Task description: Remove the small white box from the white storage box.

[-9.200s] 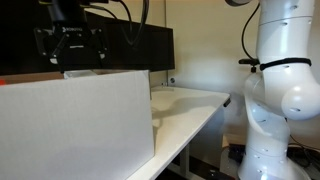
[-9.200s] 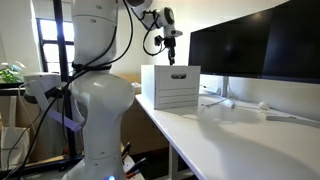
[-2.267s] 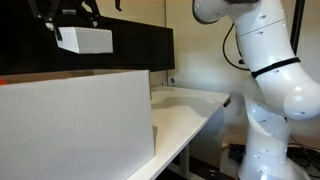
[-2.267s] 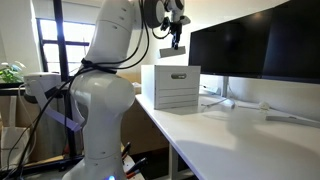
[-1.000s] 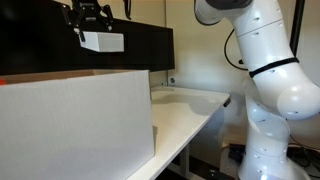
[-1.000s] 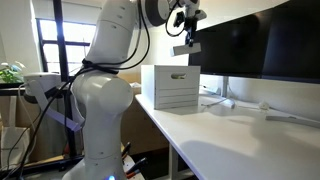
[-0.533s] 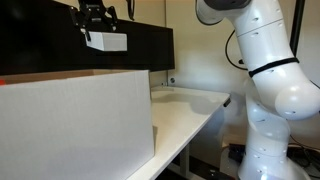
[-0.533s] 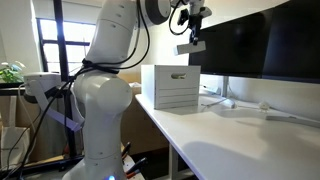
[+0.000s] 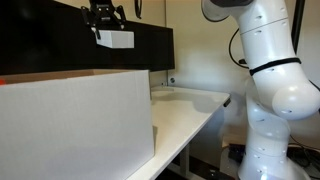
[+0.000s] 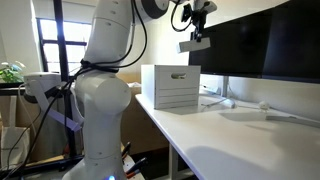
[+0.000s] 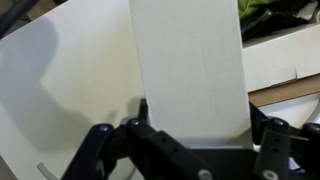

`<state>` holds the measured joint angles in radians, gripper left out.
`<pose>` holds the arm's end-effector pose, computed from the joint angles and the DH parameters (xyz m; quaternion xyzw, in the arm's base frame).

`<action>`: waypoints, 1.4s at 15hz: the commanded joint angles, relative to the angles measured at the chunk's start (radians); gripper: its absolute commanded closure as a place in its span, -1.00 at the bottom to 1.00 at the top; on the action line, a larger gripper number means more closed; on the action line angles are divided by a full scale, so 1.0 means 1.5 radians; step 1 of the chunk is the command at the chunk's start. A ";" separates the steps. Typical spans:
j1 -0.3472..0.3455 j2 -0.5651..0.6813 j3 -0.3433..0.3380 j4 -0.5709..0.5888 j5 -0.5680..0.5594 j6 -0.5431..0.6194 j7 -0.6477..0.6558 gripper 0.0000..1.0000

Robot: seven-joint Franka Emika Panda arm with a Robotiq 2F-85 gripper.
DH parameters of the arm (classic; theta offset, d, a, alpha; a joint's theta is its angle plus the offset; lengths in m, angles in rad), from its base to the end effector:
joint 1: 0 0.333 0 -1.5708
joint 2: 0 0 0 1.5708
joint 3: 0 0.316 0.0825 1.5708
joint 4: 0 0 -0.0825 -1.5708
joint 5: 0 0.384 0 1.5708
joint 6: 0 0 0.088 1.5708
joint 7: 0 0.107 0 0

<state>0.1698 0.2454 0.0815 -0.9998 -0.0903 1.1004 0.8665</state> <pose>0.5528 0.1204 0.7026 0.9445 -0.3189 -0.0443 0.0651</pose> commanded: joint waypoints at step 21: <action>-0.150 -0.362 -0.102 -0.544 0.034 0.185 -0.025 -0.24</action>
<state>-0.0062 -0.2062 -0.0691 -1.6820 -0.0529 1.3000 0.8472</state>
